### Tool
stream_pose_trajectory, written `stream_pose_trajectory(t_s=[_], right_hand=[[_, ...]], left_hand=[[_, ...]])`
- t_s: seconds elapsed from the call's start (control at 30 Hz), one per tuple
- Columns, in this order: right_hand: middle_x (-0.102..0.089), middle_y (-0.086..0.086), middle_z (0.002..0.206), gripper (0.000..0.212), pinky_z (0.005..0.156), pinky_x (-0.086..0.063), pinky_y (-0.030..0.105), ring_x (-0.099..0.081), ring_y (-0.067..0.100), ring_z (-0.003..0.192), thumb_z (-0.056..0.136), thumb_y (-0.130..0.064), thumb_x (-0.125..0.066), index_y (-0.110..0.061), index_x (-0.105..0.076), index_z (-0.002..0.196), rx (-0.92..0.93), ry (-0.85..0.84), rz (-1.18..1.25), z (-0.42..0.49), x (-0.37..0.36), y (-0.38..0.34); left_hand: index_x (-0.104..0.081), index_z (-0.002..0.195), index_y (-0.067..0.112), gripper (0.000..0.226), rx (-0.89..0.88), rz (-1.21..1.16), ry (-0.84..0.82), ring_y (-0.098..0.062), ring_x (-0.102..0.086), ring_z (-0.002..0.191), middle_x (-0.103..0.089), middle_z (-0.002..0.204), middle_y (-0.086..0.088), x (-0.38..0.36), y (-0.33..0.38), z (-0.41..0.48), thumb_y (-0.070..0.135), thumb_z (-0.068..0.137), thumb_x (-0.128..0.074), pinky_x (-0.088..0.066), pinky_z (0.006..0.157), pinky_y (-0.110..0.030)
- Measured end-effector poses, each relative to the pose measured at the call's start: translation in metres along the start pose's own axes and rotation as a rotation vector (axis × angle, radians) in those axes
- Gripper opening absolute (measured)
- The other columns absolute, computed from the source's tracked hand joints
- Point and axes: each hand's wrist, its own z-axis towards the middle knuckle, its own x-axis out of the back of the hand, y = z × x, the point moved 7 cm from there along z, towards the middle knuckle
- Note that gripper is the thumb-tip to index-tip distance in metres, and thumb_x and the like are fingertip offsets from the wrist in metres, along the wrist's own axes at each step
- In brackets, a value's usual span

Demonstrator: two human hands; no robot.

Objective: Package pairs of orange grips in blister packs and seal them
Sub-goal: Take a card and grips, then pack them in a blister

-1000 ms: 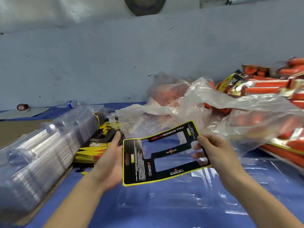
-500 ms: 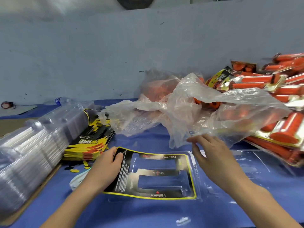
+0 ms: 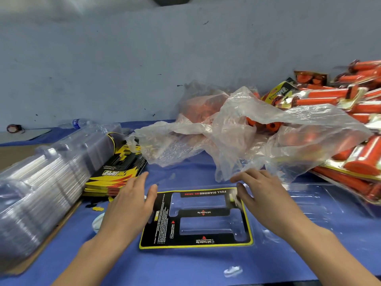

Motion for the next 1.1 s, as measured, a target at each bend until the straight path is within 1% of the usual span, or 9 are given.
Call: stream_pose_trajectory(t_s=[0.13, 0.3, 0.47, 0.63, 0.73, 0.8, 0.93, 1.0, 1.1], right_hand=[[-0.056, -0.014, 0.119, 0.027, 0.096, -0.035, 0.03, -0.049, 0.015, 0.111, 0.099, -0.032, -0.043, -0.035, -0.061, 0.119, -0.009, -0.039, -0.036, -0.002, -0.007, 0.002], [-0.05, -0.014, 0.129, 0.029, 0.104, -0.028, 0.028, -0.046, 0.014, 0.118, 0.101, -0.037, -0.038, -0.036, -0.056, 0.124, -0.048, -0.081, -0.131, -0.003, -0.018, 0.006], [-0.051, -0.014, 0.123, 0.029, 0.112, -0.026, 0.037, -0.047, 0.014, 0.117, 0.103, -0.037, -0.032, -0.038, -0.053, 0.122, -0.074, -0.151, -0.14, -0.002, -0.03, 0.01], [-0.054, -0.015, 0.121, 0.03, 0.111, -0.027, 0.037, -0.048, 0.014, 0.115, 0.103, -0.038, -0.031, -0.038, -0.054, 0.123, -0.081, -0.164, -0.127, -0.002, -0.034, 0.012], [-0.053, -0.017, 0.124, 0.029, 0.111, -0.027, 0.037, -0.047, 0.013, 0.117, 0.103, -0.038, -0.033, -0.037, -0.053, 0.124, -0.1, -0.144, -0.091, 0.0, -0.032, 0.013], [-0.054, -0.016, 0.124, 0.027, 0.111, -0.027, 0.037, -0.047, 0.014, 0.117, 0.102, -0.036, -0.036, -0.036, -0.054, 0.122, -0.114, -0.125, -0.064, 0.001, -0.028, 0.014], [-0.056, -0.014, 0.115, 0.02, 0.109, -0.028, 0.037, -0.048, 0.015, 0.111, 0.1, -0.031, -0.037, -0.035, -0.054, 0.111, -0.139, -0.101, -0.057, 0.001, -0.022, 0.019], [-0.055, -0.014, 0.108, 0.015, 0.107, -0.028, 0.036, -0.048, 0.016, 0.107, 0.099, -0.029, -0.038, -0.035, -0.051, 0.106, -0.143, -0.115, -0.059, -0.001, -0.022, 0.022], [-0.046, -0.015, 0.094, 0.009, 0.107, -0.027, 0.035, -0.049, 0.017, 0.104, 0.099, -0.03, -0.04, -0.036, -0.046, 0.102, -0.118, -0.134, -0.069, -0.003, -0.024, 0.022]], left_hand=[[-0.052, 0.134, 0.02, 0.035, -0.136, 0.028, -0.054, -0.02, -0.049, 0.121, -0.059, 0.131, 0.004, -0.009, 0.005, -0.009, 0.03, 0.102, -0.042, -0.038, 0.103, -0.035], [-0.053, 0.132, 0.024, 0.032, -0.226, 0.04, -0.124, -0.016, -0.05, 0.117, -0.061, 0.124, 0.005, -0.023, 0.008, -0.017, 0.021, 0.103, -0.038, -0.037, 0.101, -0.033], [-0.049, 0.135, 0.029, 0.038, -0.28, 0.006, -0.141, -0.012, -0.049, 0.122, -0.057, 0.13, 0.01, -0.031, 0.009, -0.02, 0.015, 0.101, -0.04, -0.036, 0.102, -0.031], [-0.043, 0.14, 0.028, 0.042, -0.292, 0.009, -0.147, -0.01, -0.042, 0.125, -0.053, 0.133, 0.01, -0.03, 0.004, -0.019, 0.015, 0.101, -0.039, -0.034, 0.105, -0.027], [-0.045, 0.139, 0.026, 0.04, -0.301, 0.004, -0.134, -0.013, -0.045, 0.121, -0.055, 0.13, 0.006, -0.023, 0.004, -0.017, 0.015, 0.101, -0.04, -0.036, 0.103, -0.029], [-0.046, 0.139, 0.023, 0.039, -0.301, 0.023, -0.125, -0.013, -0.043, 0.126, -0.054, 0.134, 0.006, -0.018, 0.001, -0.015, 0.015, 0.101, -0.04, -0.033, 0.106, -0.028], [-0.047, 0.136, 0.03, 0.035, -0.331, -0.016, -0.182, -0.007, -0.038, 0.131, -0.05, 0.133, 0.016, -0.011, -0.007, -0.015, 0.032, 0.102, -0.046, -0.031, 0.109, -0.029], [-0.045, 0.136, 0.035, 0.043, -0.361, -0.027, -0.246, -0.002, -0.035, 0.13, -0.048, 0.131, 0.02, -0.009, -0.01, -0.018, 0.05, 0.096, -0.051, -0.031, 0.109, -0.029], [-0.04, 0.137, 0.043, 0.062, -0.402, 0.016, -0.306, 0.005, -0.027, 0.133, -0.043, 0.134, 0.026, -0.009, -0.016, -0.022, 0.071, 0.082, -0.046, -0.027, 0.111, -0.028]])
